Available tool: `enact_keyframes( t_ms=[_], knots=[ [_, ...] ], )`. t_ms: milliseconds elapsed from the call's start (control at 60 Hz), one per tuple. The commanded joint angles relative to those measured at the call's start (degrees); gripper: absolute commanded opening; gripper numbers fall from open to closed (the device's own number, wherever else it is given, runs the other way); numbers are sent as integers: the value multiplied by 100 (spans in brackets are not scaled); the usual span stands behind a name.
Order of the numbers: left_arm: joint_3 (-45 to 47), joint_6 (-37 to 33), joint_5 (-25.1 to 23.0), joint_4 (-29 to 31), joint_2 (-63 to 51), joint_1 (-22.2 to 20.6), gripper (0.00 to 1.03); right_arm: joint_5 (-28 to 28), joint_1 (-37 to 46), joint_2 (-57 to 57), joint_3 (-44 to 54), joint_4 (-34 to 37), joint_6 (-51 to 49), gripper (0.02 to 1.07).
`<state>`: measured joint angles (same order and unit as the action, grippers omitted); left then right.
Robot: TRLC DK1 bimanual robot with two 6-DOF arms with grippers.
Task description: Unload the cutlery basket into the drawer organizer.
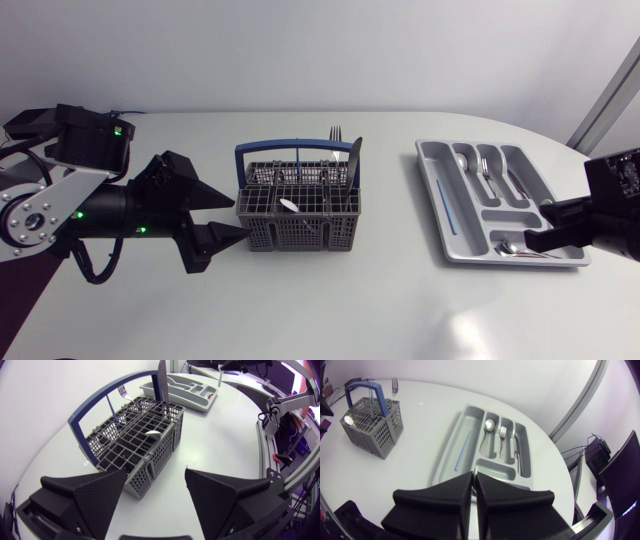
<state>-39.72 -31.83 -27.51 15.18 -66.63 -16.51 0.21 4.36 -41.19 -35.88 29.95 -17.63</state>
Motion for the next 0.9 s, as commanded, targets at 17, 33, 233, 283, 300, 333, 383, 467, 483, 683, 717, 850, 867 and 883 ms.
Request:
enact_keyframes(
  t_ms=[17,33,233,283,300,333,383,467,483,683,717,850,867,883],
  knots=[
    [-167,99,52,55,27,-80,80,-117,416,-196,380,-499,-531,8],
    [-167,99,52,55,19,-80,80,-153,478,-240,415,-579,-584,8],
    [-150,99,61,55,63,-19,80,-179,856,-1163,696,-1747,-874,8],
    [-132,81,61,64,80,17,80,-135,926,-1445,784,-2108,-927,8],
    [-132,81,61,64,80,17,81,-126,926,-1497,802,-2161,-935,8],
    [-114,81,61,55,89,52,81,-82,970,-1770,846,-2433,-979,8],
    [-106,72,61,55,89,87,80,-65,1032,-2007,898,-2688,-1067,8],
    [-79,72,61,46,89,104,80,41,1084,-2385,934,-2969,-1138,8],
    [-79,72,61,46,89,104,81,41,1093,-2446,934,-3013,-1155,8],
    [-88,72,61,20,80,104,81,296,1093,-3238,995,-3699,-1252,8],
    [-79,72,52,20,80,96,81,331,1093,-3343,1004,-3804,-1269,9],
    [-62,63,61,20,89,113,81,533,1102,-3809,1004,-4182,-1410,12],
    [-62,63,61,20,89,113,81,542,1111,-3862,1004,-4217,-1419,14],
    [-53,63,52,20,89,113,81,542,1128,-3914,995,-4252,-1419,17]
  ],
)
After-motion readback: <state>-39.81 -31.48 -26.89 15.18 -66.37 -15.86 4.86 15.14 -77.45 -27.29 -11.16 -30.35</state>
